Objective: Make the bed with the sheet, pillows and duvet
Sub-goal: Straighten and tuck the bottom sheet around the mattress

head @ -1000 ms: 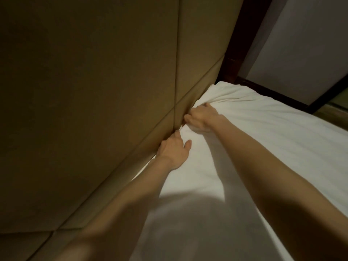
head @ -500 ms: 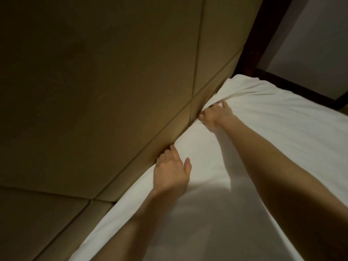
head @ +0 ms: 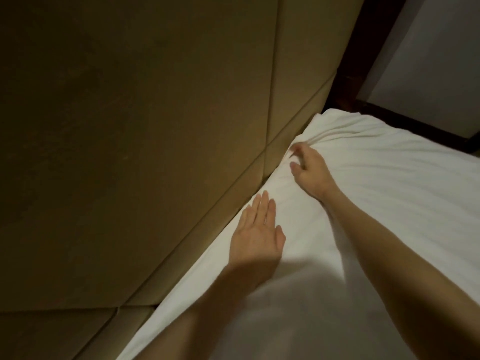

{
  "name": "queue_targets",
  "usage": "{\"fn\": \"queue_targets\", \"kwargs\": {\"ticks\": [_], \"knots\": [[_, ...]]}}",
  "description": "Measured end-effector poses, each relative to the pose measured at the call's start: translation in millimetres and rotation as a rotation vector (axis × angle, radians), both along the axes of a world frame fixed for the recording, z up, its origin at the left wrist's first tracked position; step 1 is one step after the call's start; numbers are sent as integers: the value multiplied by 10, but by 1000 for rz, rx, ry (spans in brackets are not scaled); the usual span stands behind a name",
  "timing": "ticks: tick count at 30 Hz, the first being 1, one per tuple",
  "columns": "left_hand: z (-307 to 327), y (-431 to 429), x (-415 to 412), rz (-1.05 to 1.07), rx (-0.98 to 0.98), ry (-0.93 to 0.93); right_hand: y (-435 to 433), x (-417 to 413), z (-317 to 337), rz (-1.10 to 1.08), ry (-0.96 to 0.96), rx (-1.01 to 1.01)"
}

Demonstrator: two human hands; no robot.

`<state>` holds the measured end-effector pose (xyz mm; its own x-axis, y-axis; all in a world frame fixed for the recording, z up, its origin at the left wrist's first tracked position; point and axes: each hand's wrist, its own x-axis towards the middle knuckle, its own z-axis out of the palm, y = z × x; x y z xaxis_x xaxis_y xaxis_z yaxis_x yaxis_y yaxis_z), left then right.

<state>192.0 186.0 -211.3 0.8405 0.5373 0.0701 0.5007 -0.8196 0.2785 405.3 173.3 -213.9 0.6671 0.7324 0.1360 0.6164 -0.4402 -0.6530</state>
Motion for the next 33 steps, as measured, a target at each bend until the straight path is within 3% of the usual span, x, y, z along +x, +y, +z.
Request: {"fn": "queue_targets", "kwargs": {"ticks": [3, 8, 10, 13, 15, 18, 23, 26, 31, 33], "knots": [[5, 137, 321, -66, -7, 37, 36, 18, 61, -270, 92, 229], [-25, 330, 876, -94, -21, 76, 27, 292, 77, -93, 40, 154], [-72, 420, 1019, -104, -22, 96, 16, 464, 61, -18, -73, 35], [-71, 473, 1103, -171, -18, 120, -18, 724, 87, 94, -355, -427], [-59, 488, 1150, -191, -84, 118, -26, 787, 151, 133, -373, -603], [-38, 588, 1376, -121, -285, 140, 35, 757, 222, 148, -386, -700], [-23, 671, 1617, -52, -395, 159, 142, 741, 244, 101, -481, -756], [15, 727, 1736, 12, -497, 187, 142, 757, 171, 64, -454, -676], [-74, 662, 1745, 39, -419, 99, -3, 821, -14, -159, -419, -33], [-120, 645, 1719, 16, -375, 76, 0, 804, -34, -129, -436, -41]]}}
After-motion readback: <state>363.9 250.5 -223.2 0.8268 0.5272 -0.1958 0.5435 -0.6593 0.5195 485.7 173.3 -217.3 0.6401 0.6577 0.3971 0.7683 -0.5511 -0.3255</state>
